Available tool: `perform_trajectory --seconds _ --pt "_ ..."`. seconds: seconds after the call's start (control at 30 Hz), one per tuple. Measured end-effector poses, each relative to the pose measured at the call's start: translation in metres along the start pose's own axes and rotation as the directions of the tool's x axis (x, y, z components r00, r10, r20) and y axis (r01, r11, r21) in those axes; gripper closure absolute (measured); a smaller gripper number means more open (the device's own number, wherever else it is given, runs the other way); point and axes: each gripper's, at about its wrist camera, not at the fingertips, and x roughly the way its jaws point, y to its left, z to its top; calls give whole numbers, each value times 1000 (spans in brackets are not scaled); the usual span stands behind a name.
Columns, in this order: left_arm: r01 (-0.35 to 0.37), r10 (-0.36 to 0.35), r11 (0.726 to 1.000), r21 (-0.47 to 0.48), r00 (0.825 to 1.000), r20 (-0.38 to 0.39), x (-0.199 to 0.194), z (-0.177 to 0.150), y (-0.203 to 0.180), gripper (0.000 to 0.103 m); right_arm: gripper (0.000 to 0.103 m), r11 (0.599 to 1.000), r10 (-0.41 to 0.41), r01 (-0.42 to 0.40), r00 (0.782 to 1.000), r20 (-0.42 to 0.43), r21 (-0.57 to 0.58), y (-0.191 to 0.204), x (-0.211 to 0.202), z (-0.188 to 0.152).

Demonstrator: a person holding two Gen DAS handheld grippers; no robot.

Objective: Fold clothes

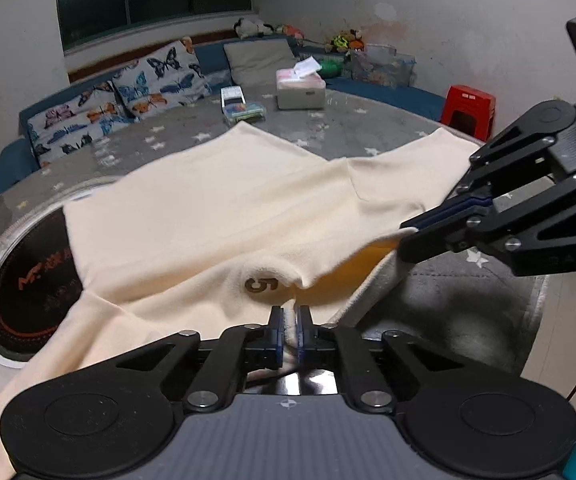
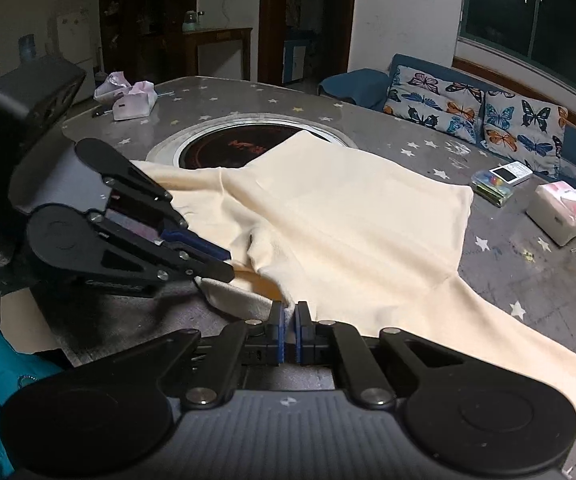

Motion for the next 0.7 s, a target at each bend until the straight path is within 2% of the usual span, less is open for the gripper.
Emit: perform_trajectory --seconds 0.17,0.3,0.4,0.53,0.7 --pt "35 -34 999 -18 998 44 -31 -5 -1 98 99 999 19 -20 1000 -19 -48 4 -4 -4" --pt "98 -97 995 -13 995 22 -43 -15 -3 98 98 994 69 -76 994 -88 -78 8 -1 -14" --pt "112 -112 994 -4 993 -24 -39 -21 0 98 94 991 96 -105 990 -108 -85 9 -3 -15" --pt "138 -138 990 -21 990 2 -43 -14 10 95 93 992 98 -102 993 -62 -67 0 -13 -1" --pt "94 -89 993 -69 993 73 -43 5 23 95 93 996 78 -78 997 -8 -48 -8 -2 15"
